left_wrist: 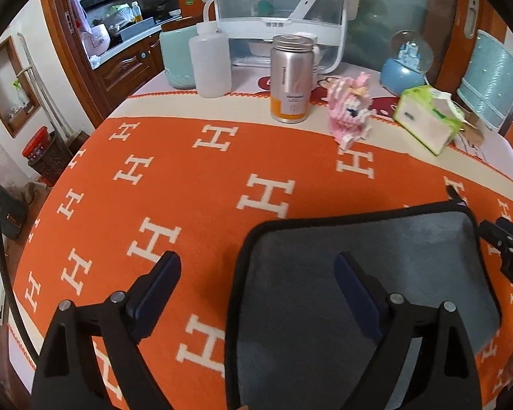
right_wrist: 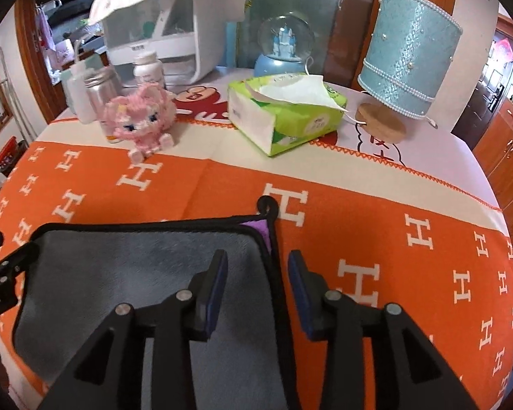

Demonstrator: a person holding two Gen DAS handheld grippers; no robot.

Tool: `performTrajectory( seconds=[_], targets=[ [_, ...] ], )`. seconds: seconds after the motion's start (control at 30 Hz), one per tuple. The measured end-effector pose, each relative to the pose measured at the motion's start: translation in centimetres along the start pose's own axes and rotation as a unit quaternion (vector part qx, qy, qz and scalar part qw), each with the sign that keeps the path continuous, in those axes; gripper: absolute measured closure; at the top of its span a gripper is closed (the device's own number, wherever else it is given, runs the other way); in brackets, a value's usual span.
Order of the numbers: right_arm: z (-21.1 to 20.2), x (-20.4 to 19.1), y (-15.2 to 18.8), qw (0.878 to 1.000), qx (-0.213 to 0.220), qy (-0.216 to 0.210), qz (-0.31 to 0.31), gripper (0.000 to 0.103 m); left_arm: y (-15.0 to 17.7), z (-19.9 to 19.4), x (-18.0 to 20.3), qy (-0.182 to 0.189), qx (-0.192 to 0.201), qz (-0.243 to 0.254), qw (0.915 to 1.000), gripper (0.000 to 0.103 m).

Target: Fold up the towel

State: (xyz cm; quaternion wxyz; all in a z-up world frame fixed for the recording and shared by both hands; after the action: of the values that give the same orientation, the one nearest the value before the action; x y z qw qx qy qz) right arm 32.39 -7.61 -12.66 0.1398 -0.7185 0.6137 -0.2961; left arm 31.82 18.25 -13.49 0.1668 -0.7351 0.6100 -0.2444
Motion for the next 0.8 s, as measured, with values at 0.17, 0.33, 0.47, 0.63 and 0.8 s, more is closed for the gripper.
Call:
performTrajectory(
  seconds=[0.17,0.33,0.47,0.63,0.8],
  targets=[
    [-2.2,-0.1,1.0,1.000,0.006,-0.013,0.000,0.066,0.8,-1.7,1.1,0.014,0.007,-0.001,0.9999,0.005],
    [-4.4,0.4,2.2,1.000,0.003,-0.020,0.005,0.066,2.0,-3.8,2.4,0.039,0.006,-0.005,0.9992,0.005],
    [-6.4,1.0,3.2,1.000,0.006,-0.024,0.009,0.066,3.0,-5.6,3.9,0.047,-0.007,0.004,0.9989,0.005],
    [-9.2,2.0,4.4,0.999,0.014,-0.037,0.021,0.066,4.0,-8.1,5.8,0.066,0.003,0.018,0.9977,0.005],
    [-11.8,2.9,5.7,0.999,0.020,-0.035,0.024,0.060,4.8,-10.6,7.3,0.072,0.013,0.021,0.9971,0.005]
  ],
)
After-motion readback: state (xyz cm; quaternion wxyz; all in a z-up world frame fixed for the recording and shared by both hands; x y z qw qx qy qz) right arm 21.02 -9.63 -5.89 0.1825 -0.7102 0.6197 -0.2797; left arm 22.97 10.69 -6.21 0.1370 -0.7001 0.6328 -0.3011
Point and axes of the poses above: each gripper's, at about its wrist camera, not at the fingertips, and z roughly the way its jaws point, x to its right, y to its underside, the point moved 6 cm from there along z, roughly the way its jaws point, and after that the axes turned 13 degrees about y, right-handed, at the moved point
